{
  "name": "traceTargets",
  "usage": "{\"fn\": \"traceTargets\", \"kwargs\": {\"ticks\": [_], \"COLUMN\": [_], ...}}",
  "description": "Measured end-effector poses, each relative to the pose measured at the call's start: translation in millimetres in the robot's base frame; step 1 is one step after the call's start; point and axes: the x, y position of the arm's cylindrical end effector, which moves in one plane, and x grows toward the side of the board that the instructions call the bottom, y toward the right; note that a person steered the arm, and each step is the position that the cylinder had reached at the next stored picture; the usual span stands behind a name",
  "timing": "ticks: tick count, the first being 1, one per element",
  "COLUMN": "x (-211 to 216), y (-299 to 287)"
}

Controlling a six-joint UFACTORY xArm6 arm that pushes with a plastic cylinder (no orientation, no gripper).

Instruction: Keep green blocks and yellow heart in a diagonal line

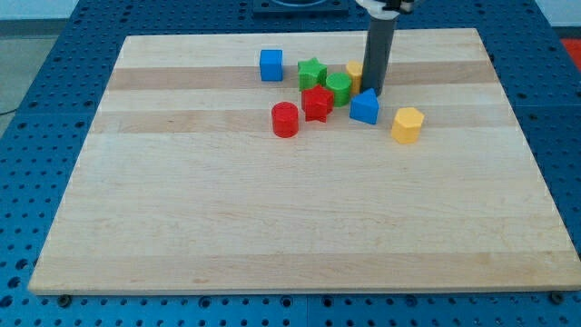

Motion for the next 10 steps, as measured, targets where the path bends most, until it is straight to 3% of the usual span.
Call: {"fn": "traceTargets", "kwargs": {"ticks": [7,10], "x": [33,0], "y": [-70,-70]}}
